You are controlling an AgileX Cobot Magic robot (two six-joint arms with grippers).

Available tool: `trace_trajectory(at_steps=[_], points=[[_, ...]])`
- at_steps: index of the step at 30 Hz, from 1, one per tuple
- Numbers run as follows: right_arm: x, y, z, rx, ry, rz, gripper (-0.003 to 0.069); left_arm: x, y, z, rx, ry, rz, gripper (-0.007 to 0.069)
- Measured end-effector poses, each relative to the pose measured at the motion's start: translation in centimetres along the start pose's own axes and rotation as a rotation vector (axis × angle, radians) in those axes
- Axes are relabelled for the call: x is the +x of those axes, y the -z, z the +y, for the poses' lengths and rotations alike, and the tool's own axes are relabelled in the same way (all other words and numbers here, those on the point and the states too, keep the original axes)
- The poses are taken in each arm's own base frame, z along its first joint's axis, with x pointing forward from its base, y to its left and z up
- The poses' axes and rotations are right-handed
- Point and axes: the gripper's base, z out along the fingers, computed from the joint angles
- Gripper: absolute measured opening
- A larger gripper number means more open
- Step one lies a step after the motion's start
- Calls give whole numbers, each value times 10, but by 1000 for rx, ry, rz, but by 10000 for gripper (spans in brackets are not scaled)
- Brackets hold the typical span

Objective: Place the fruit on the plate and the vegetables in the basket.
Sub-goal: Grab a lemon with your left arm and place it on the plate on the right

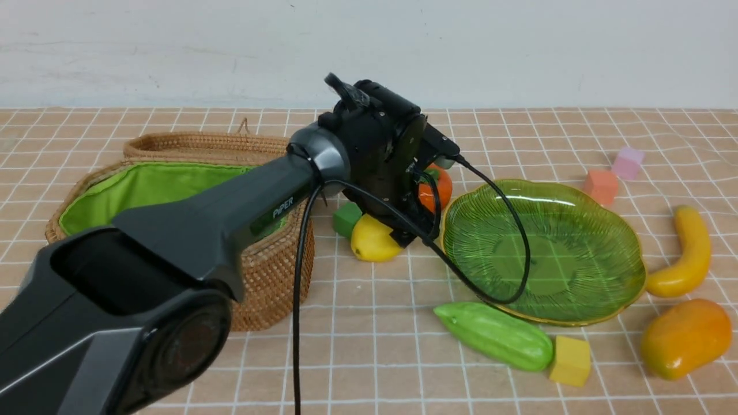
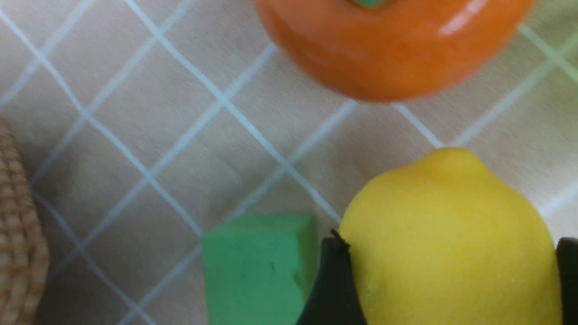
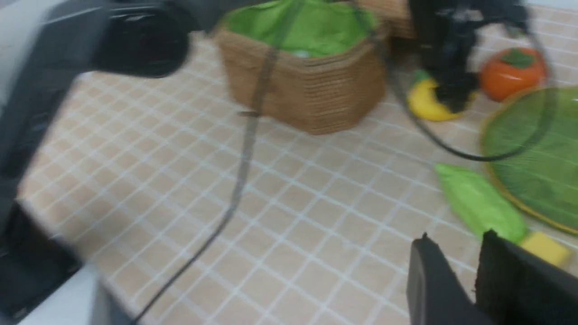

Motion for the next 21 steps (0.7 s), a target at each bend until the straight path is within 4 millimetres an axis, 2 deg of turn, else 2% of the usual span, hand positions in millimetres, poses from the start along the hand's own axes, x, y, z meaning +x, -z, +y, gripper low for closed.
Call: trace_trajectory(at_steps=[1, 4, 6, 8, 10, 11, 12, 15, 17, 18, 20, 21], points=[[0, 0, -3, 38, -14, 3, 183, -1, 7, 0, 5, 5, -9, 540], [0, 3, -11, 132, -38, 16, 183, -10, 43, 5, 23, 33, -79, 540], [0, 5, -14, 180, -37, 22, 184, -17, 73, 3, 61, 59, -154, 540], [0, 5, -17, 210, -39, 18, 186, -26, 98, -8, 122, 72, -232, 540], [-1, 6, -18, 224, -42, 13, 188, -35, 109, -33, 224, 63, -304, 540], [-1, 6, -18, 225, -42, 11, 188, -35, 109, -35, 226, 57, -308, 540], [-1, 6, -18, 224, -46, 7, 190, -40, 106, -55, 287, 47, -337, 540], [-2, 6, -18, 222, -51, 2, 191, -46, 90, -90, 350, 7, -367, 540], [-1, 6, -17, 215, -57, 8, 193, -48, 64, -121, 365, -54, -382, 540], [-1, 6, -17, 215, -57, 8, 193, -48, 62, -122, 364, -59, -383, 540], [0, 6, -16, 206, -61, 24, 193, -47, 38, -139, 342, -94, -401, 540], [1, 6, -16, 205, -62, 28, 193, -47, 34, -140, 333, -100, -406, 541]])
